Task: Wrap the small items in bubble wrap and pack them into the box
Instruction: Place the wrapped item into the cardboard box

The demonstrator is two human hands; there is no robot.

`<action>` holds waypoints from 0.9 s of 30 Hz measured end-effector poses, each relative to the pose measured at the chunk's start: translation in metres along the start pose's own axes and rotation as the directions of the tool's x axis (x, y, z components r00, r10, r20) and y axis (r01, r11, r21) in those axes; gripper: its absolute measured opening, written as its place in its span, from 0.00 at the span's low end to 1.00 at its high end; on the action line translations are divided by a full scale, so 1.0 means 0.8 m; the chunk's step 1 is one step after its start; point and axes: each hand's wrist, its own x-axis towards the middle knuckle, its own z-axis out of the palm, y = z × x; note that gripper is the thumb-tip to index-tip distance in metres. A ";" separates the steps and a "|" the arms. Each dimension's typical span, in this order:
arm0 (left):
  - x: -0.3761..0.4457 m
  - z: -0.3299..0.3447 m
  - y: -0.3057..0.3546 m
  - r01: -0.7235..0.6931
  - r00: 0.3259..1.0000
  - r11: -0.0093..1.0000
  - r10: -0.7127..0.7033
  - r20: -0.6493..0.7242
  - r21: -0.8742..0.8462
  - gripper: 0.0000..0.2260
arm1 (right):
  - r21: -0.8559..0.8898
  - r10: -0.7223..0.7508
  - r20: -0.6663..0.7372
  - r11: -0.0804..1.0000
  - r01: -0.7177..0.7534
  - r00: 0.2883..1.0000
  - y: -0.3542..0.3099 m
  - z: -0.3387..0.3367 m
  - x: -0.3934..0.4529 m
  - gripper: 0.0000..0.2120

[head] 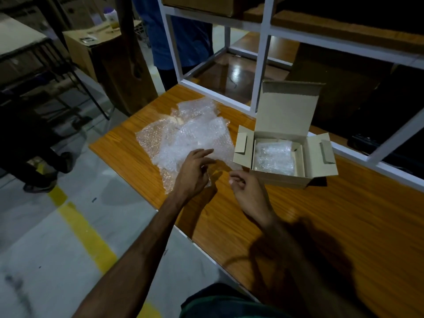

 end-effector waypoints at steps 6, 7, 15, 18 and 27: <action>-0.026 -0.027 -0.032 0.119 0.991 0.956 -0.098 -0.092 0.266 0.11 | -0.001 -0.035 0.080 0.999 0.035 0.996 -0.010 0.017 0.007 0.12; -0.034 -0.027 -0.041 0.196 0.978 0.932 -0.165 -0.124 0.304 0.14 | -0.002 -0.045 0.095 0.999 0.045 0.995 -0.011 0.020 0.007 0.12; -0.068 -0.022 -0.074 0.426 0.843 0.904 -0.415 -0.343 -0.046 0.16 | 0.025 -0.100 0.136 0.995 0.097 0.986 -0.018 0.034 0.008 0.12; -0.049 -0.041 -0.059 0.480 0.711 0.847 -0.529 -0.463 -0.230 0.11 | 0.061 -0.117 0.119 0.992 0.110 0.986 -0.025 0.035 0.010 0.11; -0.034 -0.062 -0.006 0.180 0.593 0.186 -0.804 -0.044 -0.966 0.15 | 0.052 -0.238 0.153 0.971 0.233 0.959 -0.059 0.046 0.024 0.34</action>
